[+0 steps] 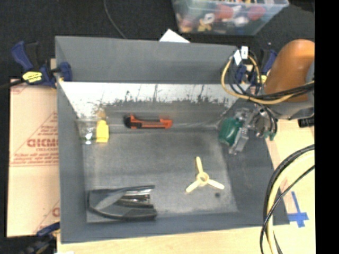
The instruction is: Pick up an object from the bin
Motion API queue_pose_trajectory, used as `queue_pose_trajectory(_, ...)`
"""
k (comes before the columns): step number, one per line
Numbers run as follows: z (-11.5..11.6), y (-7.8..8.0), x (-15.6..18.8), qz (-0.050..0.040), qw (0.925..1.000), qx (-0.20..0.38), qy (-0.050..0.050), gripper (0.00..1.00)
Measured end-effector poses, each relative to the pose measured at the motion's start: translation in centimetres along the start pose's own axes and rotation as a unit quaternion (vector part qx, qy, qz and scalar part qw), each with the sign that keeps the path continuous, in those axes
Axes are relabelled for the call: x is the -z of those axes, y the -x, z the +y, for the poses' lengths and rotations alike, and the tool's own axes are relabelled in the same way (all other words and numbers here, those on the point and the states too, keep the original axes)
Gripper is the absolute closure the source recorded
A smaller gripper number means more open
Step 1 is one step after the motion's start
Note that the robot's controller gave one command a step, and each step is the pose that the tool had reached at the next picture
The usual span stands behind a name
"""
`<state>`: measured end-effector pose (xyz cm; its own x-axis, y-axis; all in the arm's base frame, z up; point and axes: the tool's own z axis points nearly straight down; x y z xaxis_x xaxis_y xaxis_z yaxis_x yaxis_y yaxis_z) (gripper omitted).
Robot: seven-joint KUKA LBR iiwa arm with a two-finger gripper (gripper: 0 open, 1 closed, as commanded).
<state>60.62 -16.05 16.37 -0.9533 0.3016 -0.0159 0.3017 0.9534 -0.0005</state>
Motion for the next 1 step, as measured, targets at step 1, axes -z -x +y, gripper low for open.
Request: queue_pose_trajectory(1, -0.02, 0.15, 1.42, -0.0029, 1.0000, 0.000, 0.000, 1.00)
